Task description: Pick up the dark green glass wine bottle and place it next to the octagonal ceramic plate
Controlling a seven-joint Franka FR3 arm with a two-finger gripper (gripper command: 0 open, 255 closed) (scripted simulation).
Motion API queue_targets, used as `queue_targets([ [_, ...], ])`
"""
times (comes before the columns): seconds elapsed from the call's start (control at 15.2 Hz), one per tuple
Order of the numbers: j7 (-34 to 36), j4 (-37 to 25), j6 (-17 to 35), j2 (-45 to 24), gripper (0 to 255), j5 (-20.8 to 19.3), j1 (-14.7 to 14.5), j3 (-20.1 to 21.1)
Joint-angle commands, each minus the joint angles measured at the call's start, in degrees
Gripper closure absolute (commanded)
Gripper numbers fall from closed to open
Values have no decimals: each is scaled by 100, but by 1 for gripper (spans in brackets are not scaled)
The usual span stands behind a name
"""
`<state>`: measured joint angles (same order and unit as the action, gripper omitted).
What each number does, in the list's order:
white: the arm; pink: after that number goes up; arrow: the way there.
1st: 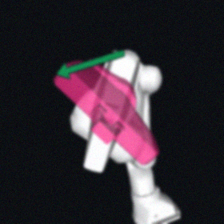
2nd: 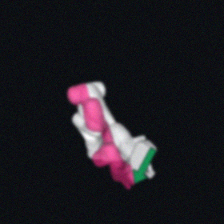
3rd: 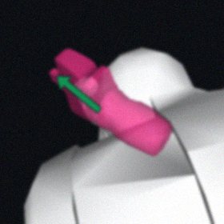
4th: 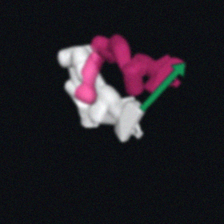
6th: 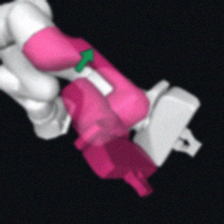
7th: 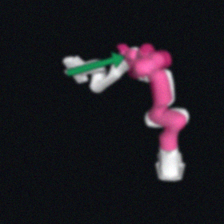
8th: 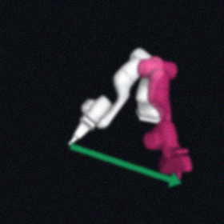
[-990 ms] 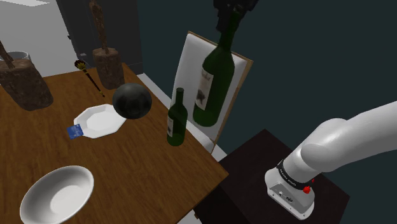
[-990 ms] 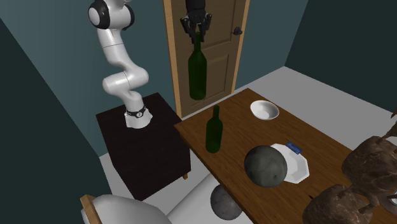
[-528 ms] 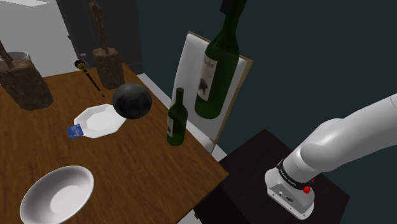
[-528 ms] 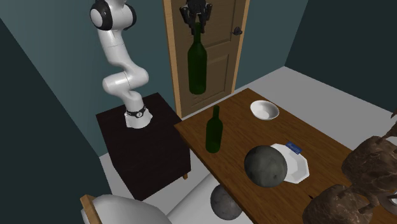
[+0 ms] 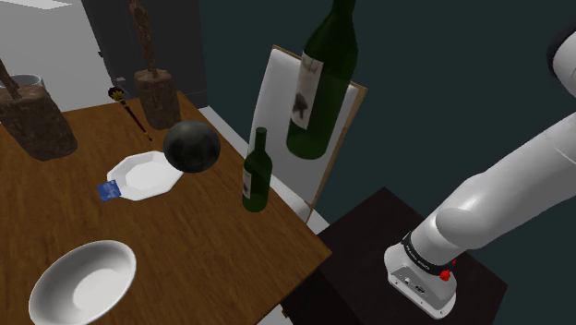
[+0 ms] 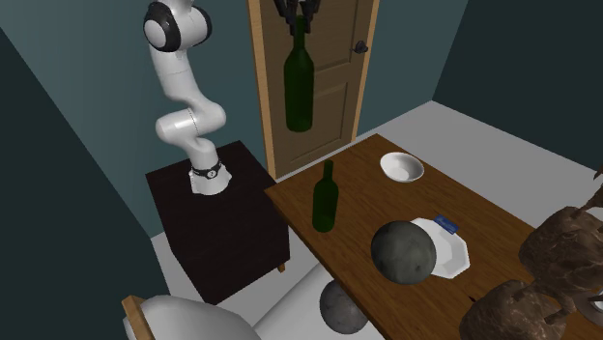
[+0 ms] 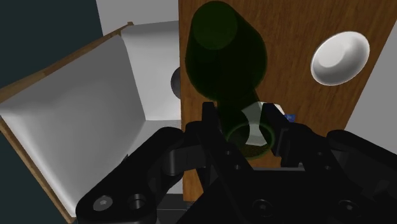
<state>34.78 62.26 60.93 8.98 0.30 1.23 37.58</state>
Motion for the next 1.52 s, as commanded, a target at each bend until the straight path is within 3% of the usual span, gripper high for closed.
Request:
queue_targets([
  [0.0,175,-550,-286,-346,255,-256,-60,241],
  [0.07,261,-826,-432,-526,255,-411,-115,366],
  [0.33,300,24,370,-463,255,-334,-106,333],
  [0.66,511,626,1173,-753,255,-537,-196,486],
  [1.06,887,902,1924,-1456,255,-1055,-446,691],
  [1.45,1276,756,2439,-2415,255,-1748,-899,731],
])
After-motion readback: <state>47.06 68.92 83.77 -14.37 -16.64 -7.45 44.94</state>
